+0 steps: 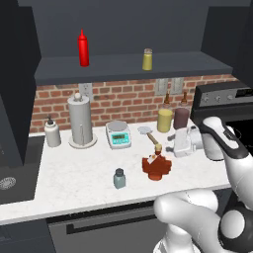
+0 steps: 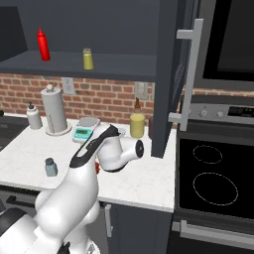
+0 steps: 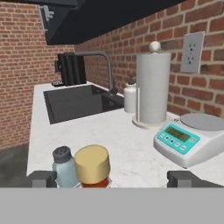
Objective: Put the shaker and condiment bottle from the counter next to their counterparts in the cabinet.
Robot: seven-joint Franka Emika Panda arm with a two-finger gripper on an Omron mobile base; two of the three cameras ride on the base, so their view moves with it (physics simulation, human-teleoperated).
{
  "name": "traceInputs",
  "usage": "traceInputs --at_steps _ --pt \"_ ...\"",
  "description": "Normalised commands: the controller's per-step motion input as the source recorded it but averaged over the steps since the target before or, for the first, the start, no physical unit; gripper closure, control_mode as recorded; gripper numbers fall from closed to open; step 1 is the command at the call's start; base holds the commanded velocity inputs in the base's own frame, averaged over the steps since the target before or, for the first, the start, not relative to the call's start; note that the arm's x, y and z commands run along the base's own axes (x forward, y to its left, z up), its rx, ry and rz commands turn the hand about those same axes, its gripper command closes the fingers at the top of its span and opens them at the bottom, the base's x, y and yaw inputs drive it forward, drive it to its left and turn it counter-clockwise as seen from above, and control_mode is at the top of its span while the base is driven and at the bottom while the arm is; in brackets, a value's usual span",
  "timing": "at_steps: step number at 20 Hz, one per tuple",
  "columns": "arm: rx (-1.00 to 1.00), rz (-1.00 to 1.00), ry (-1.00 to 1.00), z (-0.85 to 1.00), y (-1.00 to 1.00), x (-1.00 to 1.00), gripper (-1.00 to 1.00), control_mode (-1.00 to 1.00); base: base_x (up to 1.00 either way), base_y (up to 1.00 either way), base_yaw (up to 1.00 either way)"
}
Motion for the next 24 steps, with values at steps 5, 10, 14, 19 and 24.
traceInputs --at_steps 5,10,14,19,24 --pt "0.0 0.0 -0.01 -0.09 0.09 -0.19 -1.0 -1.0 0.0 0.0 0.0" --pt "0.0 0.0 -0.01 -0.07 0.14 -0.15 -1.0 -1.0 0.0 0.0 0.0" --pt "0.0 0.0 0.0 -0.07 0.21 -0.02 -1.0 -1.0 0.0 0.0 0.0" --pt "0.04 0.0 0.0 -0.07 0.08 0.0 -1.0 -1.0 0.0 0.0 0.0" --pt "0.07 0.0 0.0 -0.06 0.0 0.0 -1.0 -1.0 0.0 0.0 0.0"
